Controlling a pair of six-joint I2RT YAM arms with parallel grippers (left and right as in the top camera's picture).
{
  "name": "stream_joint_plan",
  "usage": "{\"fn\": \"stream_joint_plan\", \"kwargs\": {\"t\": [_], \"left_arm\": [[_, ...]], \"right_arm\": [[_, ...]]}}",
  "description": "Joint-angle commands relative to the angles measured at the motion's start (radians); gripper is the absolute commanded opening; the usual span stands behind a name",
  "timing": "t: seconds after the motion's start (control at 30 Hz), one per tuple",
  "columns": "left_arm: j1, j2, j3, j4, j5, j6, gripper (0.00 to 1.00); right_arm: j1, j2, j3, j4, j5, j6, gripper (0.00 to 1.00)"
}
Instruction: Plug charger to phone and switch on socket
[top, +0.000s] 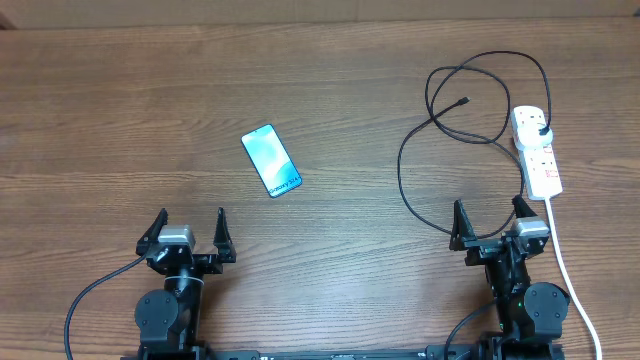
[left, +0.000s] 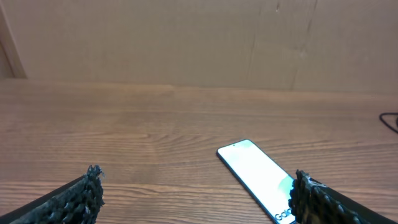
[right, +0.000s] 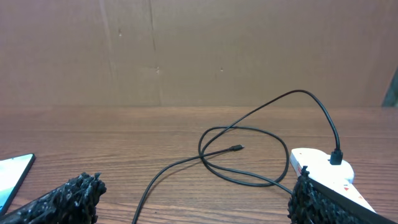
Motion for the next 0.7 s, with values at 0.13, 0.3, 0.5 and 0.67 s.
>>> {"fn": "stream_joint_plan", "kwargs": {"t": [0.13,0.3,0.5,0.67], "left_arm": [[0.004,-0.008,0.056,-0.060,0.076,-0.136,1.00],[0.004,0.001,0.166,-0.171,0.078,-0.144,1.00],[0.004,0.095,0.292,-0.248,0.070,-0.138,1.00],[0.004,0.275,0.409,-0.267,0.091,-0.138,1.00]], "right_arm": [[0.000,-0.009,-0.011,0.006,-0.006,-0.005,1.00],[0.000,-0.009,-0.011,0.006,-0.006,-0.005,1.00],[0.000,-0.009,-0.011,0.006,-0.005,-0.005,1.00],[0.000,-0.009,-0.011,0.006,-0.005,-0.005,1.00]]}}
